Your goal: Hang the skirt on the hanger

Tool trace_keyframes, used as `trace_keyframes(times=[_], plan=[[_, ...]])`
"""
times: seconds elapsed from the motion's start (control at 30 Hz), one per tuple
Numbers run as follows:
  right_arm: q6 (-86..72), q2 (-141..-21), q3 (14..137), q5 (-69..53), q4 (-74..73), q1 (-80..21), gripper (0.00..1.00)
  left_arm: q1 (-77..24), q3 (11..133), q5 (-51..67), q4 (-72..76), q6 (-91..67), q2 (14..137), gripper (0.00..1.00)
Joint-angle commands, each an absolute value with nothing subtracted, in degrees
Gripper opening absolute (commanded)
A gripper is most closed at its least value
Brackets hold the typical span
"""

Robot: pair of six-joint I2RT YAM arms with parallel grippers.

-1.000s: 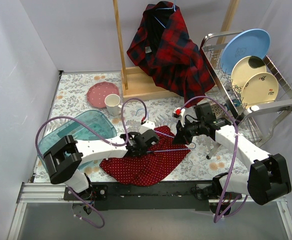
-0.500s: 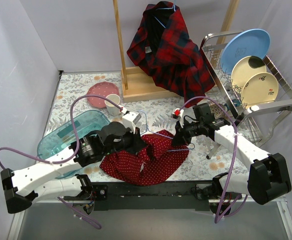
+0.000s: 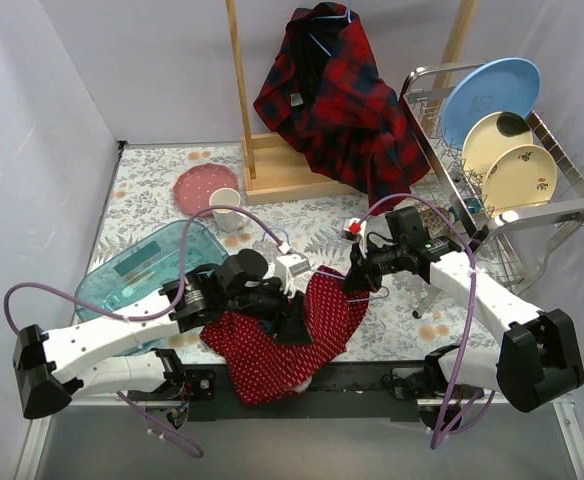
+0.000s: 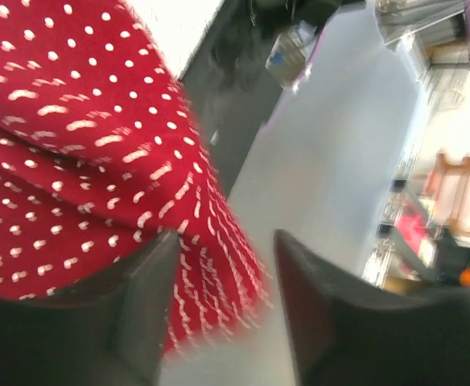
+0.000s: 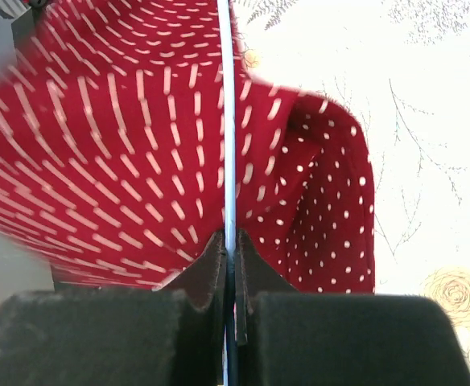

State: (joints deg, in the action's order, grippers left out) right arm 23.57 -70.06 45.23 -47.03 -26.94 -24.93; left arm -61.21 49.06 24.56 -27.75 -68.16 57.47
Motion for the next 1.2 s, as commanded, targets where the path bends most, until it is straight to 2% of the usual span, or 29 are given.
trace_keyframes(times=[0.0,0.2,0.27,0.47,0.5,0.73,0.87,1.0,1.03,1.07,1.17], plan=[[26.54,-68.82,46.76,-47.55,-28.04,-25.58,0.01,-61.7,49.39,27.08,-27.06,-67.85,59.15,0.64],[26.19,-68.38,46.14,-45.18,-27.42,-26.01,0.01,-62.75,53.69,16.11,-26.11,-69.51,57.13,0.69],[25.32,-68.64,46.4,-44.83,-26.81,-26.1,0.01,-67.64,55.19,13.37,-22.78,-69.7,60.28,0.69],[22.85,-68.91,47.55,-45.79,-26.28,-26.46,0.01,-78.2,62.82,-10.42,-17.75,-73.56,78.44,0.68],[22.33,-68.91,47.9,-45.79,-26.11,-26.46,0.01,-78.83,63.71,-16.38,-18.1,-74.43,80.14,0.68],[20.74,-68.03,47.9,-45.7,-25.31,-26.46,0.01,-80.86,68.11,-36.69,-25.72,-84.36,91.75,0.68],[20.48,-67.94,47.64,-45.79,-24.96,-26.46,0.01,-80.95,71.45,-42.88,-31.19,-90.07,96.58,0.65],[20.48,-68.03,47.55,-45.97,-24.87,-26.45,0.01,-80.95,74.7,-44.56,-32.96,-91.41,101.24,0.58],[20.48,-67.94,47.46,-45.97,-24.87,-26.46,0.01,-80.95,75.49,-44.91,-33.66,-91.49,102.38,0.52],[20.48,-67.94,47.37,-46.14,-24.96,-26.46,0.01,-81.03,75.76,-45.43,-34.53,-91.84,102.83,0.34],[20.39,-67.68,47.2,-46.32,-24.87,-26.46,0.01,-80.95,76.55,-46.49,-36.73,-92.37,103.71,0.18]])
